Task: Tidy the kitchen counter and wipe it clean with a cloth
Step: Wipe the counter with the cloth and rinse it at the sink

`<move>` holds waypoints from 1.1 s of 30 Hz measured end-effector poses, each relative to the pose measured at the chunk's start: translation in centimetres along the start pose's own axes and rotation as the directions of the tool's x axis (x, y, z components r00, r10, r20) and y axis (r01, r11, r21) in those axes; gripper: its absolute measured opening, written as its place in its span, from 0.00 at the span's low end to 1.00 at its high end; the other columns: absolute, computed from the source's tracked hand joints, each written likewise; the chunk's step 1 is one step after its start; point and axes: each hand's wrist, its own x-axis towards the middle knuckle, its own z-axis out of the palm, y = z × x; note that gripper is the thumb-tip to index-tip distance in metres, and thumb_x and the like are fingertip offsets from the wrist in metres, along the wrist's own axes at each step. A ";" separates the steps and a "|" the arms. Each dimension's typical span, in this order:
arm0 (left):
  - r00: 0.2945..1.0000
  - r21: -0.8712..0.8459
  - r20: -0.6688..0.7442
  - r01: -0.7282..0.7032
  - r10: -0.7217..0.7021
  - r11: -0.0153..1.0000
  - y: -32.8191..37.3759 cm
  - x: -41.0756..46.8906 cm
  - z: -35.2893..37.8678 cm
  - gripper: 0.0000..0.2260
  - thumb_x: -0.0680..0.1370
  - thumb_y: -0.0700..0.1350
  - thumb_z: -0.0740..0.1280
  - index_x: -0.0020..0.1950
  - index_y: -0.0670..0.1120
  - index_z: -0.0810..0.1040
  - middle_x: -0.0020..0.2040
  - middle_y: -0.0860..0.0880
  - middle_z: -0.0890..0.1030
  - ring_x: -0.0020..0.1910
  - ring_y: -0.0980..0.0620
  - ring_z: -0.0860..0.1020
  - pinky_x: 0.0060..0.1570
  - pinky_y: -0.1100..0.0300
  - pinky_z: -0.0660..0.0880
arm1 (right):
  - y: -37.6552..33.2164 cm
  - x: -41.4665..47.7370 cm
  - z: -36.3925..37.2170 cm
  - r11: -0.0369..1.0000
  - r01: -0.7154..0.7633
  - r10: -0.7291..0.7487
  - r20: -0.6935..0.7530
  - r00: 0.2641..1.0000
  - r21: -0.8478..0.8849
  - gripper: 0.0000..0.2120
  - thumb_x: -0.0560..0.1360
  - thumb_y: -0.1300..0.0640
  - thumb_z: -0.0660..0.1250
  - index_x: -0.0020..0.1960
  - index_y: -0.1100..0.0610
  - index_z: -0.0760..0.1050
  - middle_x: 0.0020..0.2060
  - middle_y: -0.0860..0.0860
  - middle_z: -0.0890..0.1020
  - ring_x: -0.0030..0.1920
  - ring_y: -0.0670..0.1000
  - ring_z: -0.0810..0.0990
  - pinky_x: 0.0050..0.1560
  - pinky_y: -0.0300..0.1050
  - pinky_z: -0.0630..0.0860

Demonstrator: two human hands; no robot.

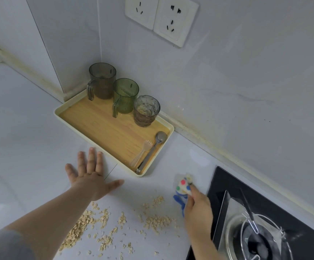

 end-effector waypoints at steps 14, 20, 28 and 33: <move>0.968 0.015 -0.200 -0.154 0.153 0.988 -2.3 -0.4 0.7 0.45 0.72 0.74 0.47 0.77 0.48 0.34 0.76 0.48 0.29 0.75 0.43 0.32 0.73 0.40 0.43 | -1.3 -4.5 -2.0 0.994 0.003 0.010 -0.123 0.992 0.105 0.15 0.80 0.61 0.59 0.63 0.52 0.77 0.48 0.51 0.79 0.42 0.44 0.76 0.39 0.33 0.71; 0.921 0.050 -0.246 -0.299 0.302 0.953 -5.0 -1.6 0.8 0.36 0.78 0.67 0.49 0.79 0.49 0.44 0.79 0.49 0.37 0.77 0.48 0.39 0.75 0.48 0.46 | -0.8 -7.5 -0.6 0.994 -0.105 0.106 -0.058 0.993 0.020 0.19 0.79 0.62 0.59 0.67 0.48 0.73 0.46 0.50 0.75 0.31 0.38 0.73 0.31 0.30 0.67; 0.884 -0.031 -0.223 -0.427 0.410 0.904 -6.5 -4.9 2.6 0.35 0.80 0.63 0.51 0.79 0.46 0.43 0.79 0.49 0.43 0.78 0.50 0.43 0.76 0.50 0.45 | -5.4 -10.6 2.6 0.979 -0.027 0.006 0.100 0.995 0.204 0.17 0.81 0.60 0.57 0.67 0.53 0.73 0.52 0.47 0.78 0.52 0.47 0.78 0.55 0.41 0.76; 0.887 -0.049 -0.222 -0.426 0.406 0.903 -8.5 -6.3 3.4 0.37 0.78 0.66 0.51 0.79 0.47 0.42 0.79 0.50 0.44 0.78 0.50 0.44 0.76 0.50 0.45 | -4.7 -11.0 0.0 0.981 -0.034 0.054 -0.099 0.994 0.193 0.16 0.80 0.61 0.58 0.66 0.55 0.74 0.53 0.51 0.81 0.51 0.51 0.80 0.53 0.47 0.77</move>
